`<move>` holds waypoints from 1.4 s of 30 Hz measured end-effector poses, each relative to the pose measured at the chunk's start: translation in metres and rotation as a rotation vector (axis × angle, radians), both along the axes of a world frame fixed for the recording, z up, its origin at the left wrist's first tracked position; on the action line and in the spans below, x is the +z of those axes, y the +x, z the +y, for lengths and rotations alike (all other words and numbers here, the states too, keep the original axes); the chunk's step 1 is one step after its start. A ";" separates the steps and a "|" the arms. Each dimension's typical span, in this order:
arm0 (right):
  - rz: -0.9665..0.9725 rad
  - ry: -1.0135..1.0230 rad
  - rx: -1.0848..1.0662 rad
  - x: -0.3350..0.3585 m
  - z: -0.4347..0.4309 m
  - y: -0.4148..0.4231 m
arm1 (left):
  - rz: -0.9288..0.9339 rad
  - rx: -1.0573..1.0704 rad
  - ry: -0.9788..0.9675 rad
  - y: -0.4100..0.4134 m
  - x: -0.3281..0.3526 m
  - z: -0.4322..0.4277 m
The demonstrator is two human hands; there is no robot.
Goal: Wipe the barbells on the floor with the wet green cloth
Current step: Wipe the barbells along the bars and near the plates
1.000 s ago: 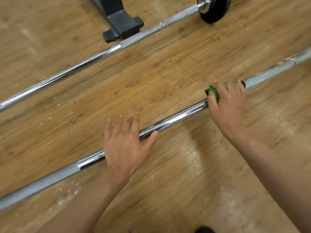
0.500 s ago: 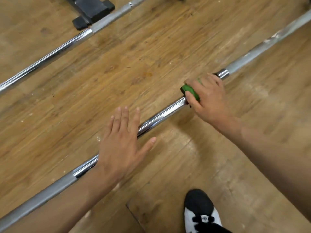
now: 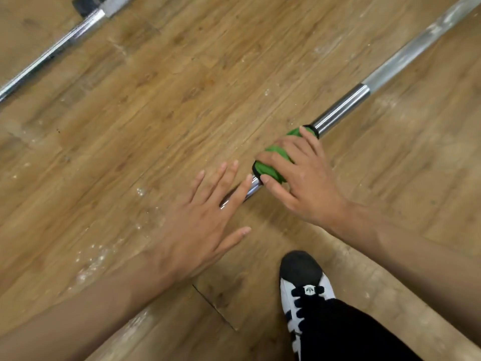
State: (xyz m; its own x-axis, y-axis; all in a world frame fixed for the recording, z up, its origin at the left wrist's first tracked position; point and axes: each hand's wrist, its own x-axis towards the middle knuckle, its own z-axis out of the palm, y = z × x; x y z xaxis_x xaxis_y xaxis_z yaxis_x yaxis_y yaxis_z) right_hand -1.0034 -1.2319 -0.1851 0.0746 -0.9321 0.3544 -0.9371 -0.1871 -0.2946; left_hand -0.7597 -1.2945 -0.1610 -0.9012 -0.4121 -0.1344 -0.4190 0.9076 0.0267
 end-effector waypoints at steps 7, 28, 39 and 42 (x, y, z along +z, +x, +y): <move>-0.004 0.052 -0.305 0.006 -0.007 -0.136 | 0.050 -0.021 -0.042 -0.007 -0.006 0.032; -0.006 -0.009 -0.352 -0.002 0.058 -0.121 | 0.069 -0.058 -0.077 -0.016 -0.013 0.091; 0.012 -0.103 -0.134 -0.015 0.058 -0.017 | 0.041 -0.048 -0.017 -0.011 -0.015 0.067; 0.047 -0.111 -0.099 -0.021 0.041 -0.068 | 0.075 -0.039 -0.014 -0.011 -0.014 0.056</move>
